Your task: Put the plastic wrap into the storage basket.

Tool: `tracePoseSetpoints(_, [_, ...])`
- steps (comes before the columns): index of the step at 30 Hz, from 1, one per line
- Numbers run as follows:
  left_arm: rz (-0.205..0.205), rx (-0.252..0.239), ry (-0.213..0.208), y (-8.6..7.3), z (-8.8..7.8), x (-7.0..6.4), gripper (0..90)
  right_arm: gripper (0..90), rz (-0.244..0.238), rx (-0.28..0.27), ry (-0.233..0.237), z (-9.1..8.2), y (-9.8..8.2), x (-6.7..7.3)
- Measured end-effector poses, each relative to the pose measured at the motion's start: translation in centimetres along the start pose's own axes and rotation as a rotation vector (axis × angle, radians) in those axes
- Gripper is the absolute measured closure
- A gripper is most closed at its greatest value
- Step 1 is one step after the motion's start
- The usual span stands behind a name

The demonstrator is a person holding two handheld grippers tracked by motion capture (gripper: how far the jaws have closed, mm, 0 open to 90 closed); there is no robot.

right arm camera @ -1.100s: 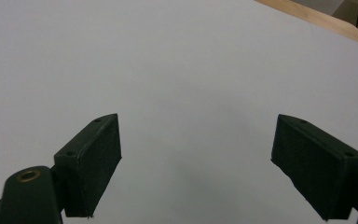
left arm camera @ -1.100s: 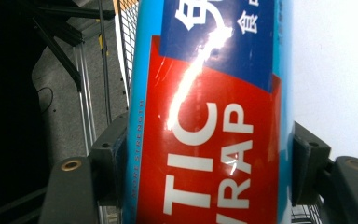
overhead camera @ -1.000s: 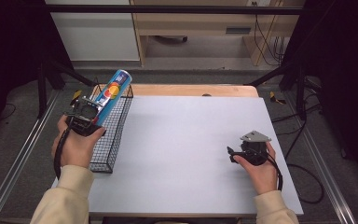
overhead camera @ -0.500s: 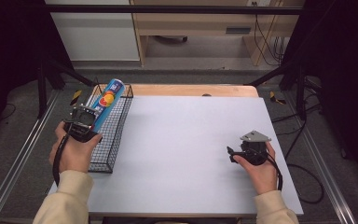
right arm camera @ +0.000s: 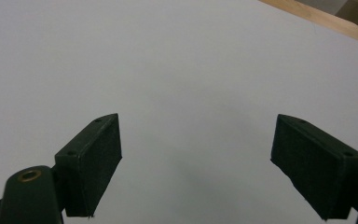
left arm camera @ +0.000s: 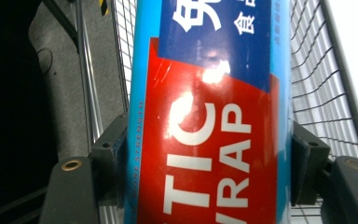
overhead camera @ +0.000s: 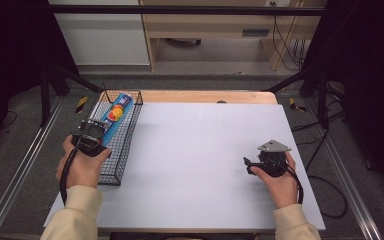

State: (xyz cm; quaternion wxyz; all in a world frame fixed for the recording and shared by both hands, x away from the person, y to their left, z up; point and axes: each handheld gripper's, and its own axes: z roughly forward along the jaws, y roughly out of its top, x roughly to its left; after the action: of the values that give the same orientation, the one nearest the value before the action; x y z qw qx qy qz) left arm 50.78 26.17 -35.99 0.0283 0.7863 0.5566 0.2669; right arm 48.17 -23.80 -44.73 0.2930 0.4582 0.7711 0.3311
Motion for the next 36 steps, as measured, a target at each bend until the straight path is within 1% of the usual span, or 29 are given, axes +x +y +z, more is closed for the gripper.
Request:
tracePoseSetpoints(2, [-0.002,0.010,-0.007,-0.1,0.3,0.0,31.3,16.2,0.001,-0.002,0.003,0.0,0.0,0.1])
tracePoseSetpoints(5, [0.008,0.029,0.000,-0.1,0.6,-0.1,31.3,16.2,0.000,-0.001,0.004,0.0,0.0,0.1])
tracePoseSetpoints(7, [0.000,0.035,-0.014,-0.1,0.8,0.0,31.3,16.2,-0.003,-0.001,0.004,0.0,0.0,0.0])
tracePoseSetpoints(10, [0.010,0.061,-0.007,0.0,1.0,0.1,31.3,16.2,-0.003,0.000,0.006,0.0,0.0,0.0])
tracePoseSetpoints(12, [0.002,0.069,-0.016,0.0,1.2,0.3,31.4,16.2,-0.002,0.000,0.007,0.0,0.0,0.1])
tracePoseSetpoints(15, [0.001,0.084,-0.006,0.0,1.4,0.3,31.4,16.2,-0.006,0.001,0.008,0.1,0.0,0.0])
tracePoseSetpoints(18, [-0.004,0.098,-0.012,0.0,1.6,0.4,31.4,16.2,-0.005,0.000,0.009,0.1,0.0,0.0])
tracePoseSetpoints(19, [0.000,0.102,-0.007,0.0,1.7,0.4,31.4,16.2,-0.006,0.000,0.008,0.1,0.0,0.0])
tracePoseSetpoints(20, [0.006,0.115,-0.013,0.0,1.7,0.4,31.4,16.2,-0.005,0.000,0.009,0.1,0.0,0.0])
tracePoseSetpoints(22, [0.007,0.127,-0.023,0.0,1.8,0.5,31.4,16.2,-0.005,0.003,0.009,0.1,0.0,0.0])
tracePoseSetpoints(26, [0.014,0.137,-0.023,-0.1,2.0,0.5,31.4,16.2,-0.006,0.005,0.010,0.1,0.0,0.0])
tracePoseSetpoints(32, [0.038,0.169,-0.038,0.0,2.3,0.2,31.4,16.2,-0.006,0.006,0.013,0.1,0.0,0.1])
tracePoseSetpoints(34, [0.054,0.183,-0.031,0.1,2.3,0.1,31.4,16.2,-0.005,0.005,0.014,0.1,0.0,0.1])
tracePoseSetpoints(35, [0.057,0.183,-0.024,0.1,2.4,0.0,31.4,16.2,-0.005,0.004,0.014,0.1,0.0,0.1])
tracePoseSetpoints(36, [0.059,0.188,-0.026,0.2,2.4,0.0,31.4,16.2,-0.006,0.003,0.016,0.2,0.0,0.1])
